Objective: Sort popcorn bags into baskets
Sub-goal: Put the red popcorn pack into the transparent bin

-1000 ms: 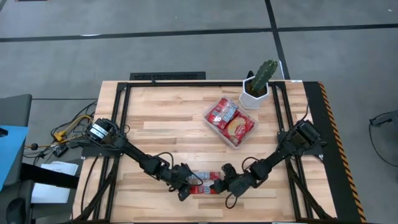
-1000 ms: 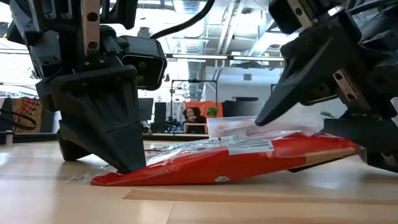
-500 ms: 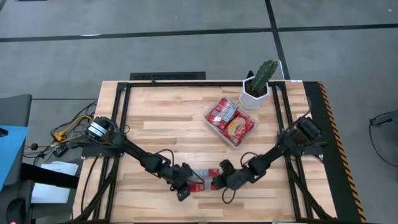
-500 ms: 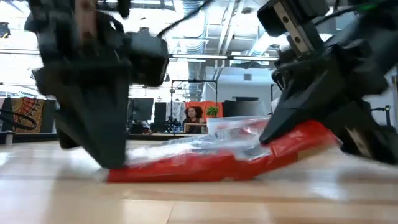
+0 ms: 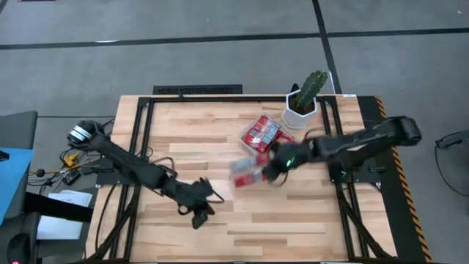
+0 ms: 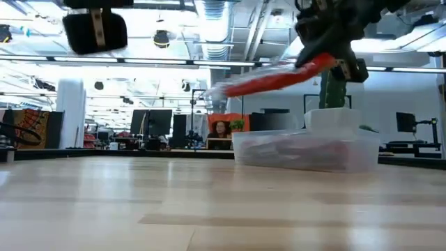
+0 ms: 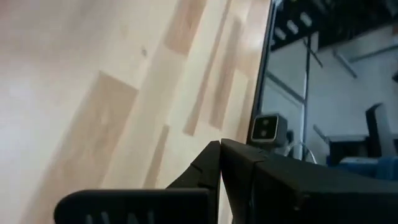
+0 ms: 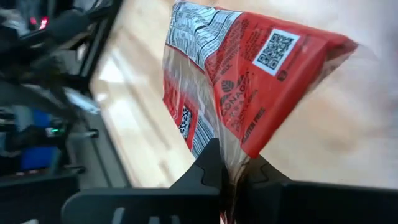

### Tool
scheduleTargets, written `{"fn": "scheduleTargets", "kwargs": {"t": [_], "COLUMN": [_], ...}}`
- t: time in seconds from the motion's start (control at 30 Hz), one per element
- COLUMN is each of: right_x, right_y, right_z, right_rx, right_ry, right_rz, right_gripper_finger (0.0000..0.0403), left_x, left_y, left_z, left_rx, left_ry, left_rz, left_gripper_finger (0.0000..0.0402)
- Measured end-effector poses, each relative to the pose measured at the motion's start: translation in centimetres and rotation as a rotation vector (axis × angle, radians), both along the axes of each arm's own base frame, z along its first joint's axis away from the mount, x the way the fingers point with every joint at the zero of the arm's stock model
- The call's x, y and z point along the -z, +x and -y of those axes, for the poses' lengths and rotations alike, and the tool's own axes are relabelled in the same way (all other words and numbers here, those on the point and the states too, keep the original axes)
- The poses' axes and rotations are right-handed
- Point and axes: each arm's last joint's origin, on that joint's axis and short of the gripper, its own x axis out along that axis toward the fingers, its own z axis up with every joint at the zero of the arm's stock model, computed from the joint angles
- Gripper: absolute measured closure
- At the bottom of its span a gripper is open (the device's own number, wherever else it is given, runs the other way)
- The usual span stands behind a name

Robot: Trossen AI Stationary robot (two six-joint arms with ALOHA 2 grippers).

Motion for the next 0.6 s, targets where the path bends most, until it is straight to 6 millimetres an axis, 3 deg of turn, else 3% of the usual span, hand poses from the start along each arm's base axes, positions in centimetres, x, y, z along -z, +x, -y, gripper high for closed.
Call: {"fn": "scheduleTargets", "kwargs": {"t": [0.17,0.37,0.6], "right_x": [-2.4,-2.5,-1.8], "right_y": [-4.7,-9.4,-11.2], "right_z": [5.4,9.1,11.7], "right_rx": [-0.036,-0.080,-0.121], "right_ry": [-0.057,-0.074,-0.082], "right_rz": [-0.073,-0.203,-0.250], "right_gripper_finger": [0.0387,0.0387,0.0387], "left_x": [-2.5,-3.2,-2.9], "left_y": [-1.8,-2.7,-2.8], "left_z": [-1.3,-1.9,-2.0], "left_rx": [-0.056,-0.099,-0.080], "left_ry": [0.081,0.127,0.123], "left_rz": [0.066,0.072,0.040], "left_gripper_finger": [0.0401,0.0401,0.0401]}}
